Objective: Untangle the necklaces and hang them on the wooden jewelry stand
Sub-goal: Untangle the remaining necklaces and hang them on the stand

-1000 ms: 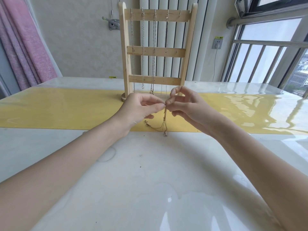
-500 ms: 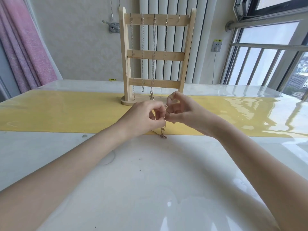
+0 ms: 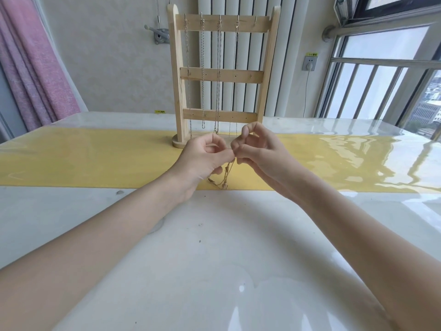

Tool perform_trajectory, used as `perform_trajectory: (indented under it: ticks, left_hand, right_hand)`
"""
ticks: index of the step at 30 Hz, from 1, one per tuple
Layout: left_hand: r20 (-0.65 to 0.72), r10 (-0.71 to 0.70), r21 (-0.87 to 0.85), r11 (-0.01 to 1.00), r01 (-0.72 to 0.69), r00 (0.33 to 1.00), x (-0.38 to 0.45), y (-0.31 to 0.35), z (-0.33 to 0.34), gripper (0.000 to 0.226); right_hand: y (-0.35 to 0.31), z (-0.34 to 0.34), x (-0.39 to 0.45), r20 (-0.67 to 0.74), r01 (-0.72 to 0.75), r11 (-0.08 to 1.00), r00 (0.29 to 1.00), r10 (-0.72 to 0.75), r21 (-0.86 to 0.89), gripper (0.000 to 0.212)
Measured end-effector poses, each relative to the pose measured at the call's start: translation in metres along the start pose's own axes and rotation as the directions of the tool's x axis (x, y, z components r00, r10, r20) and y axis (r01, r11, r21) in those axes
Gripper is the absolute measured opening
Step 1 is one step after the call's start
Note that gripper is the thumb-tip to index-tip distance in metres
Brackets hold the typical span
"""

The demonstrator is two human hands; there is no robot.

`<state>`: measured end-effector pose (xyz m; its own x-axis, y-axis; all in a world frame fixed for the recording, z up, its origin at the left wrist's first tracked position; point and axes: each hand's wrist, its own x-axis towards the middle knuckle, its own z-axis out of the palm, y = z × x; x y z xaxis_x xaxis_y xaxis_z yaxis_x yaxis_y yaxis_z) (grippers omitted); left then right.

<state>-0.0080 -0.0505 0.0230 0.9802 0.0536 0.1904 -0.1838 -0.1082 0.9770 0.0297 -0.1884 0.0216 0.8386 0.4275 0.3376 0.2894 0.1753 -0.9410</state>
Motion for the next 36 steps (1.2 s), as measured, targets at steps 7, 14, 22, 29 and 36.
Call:
perform_trajectory:
  ticks: [7,14,22,29,36]
  left_hand:
    - [0.088,-0.122,-0.130,0.983,0.133,0.989,0.001,0.007,-0.010,0.017]
    - [0.103,-0.017,-0.035,0.999,0.021,0.995,0.002,0.009,-0.015,0.020]
    - [0.119,0.027,0.246,0.968,-0.056,0.993,0.000,0.000,-0.006,0.020]
    - [0.089,0.023,0.168,0.985,-0.038,0.996,0.000,-0.003,-0.011,0.012]
    - [0.207,0.023,0.090,0.995,-0.042,0.978,-0.002,0.000,-0.016,0.006]
  right_hand:
    - [-0.004,-0.004,0.000,0.003,-0.066,0.992,0.998,0.066,0.108,0.034]
    - [-0.003,-0.006,0.001,-0.008,-0.130,0.972,0.991,0.135,0.198,0.035]
    - [0.003,-0.005,-0.002,0.000,-0.102,0.995,0.995,0.102,-0.002,0.033]
    - [0.001,-0.008,-0.001,-0.022,-0.060,0.979,0.998,0.057,-0.196,0.033]
    - [-0.005,-0.014,-0.002,0.095,-0.132,0.991,0.987,0.132,-0.010,0.032]
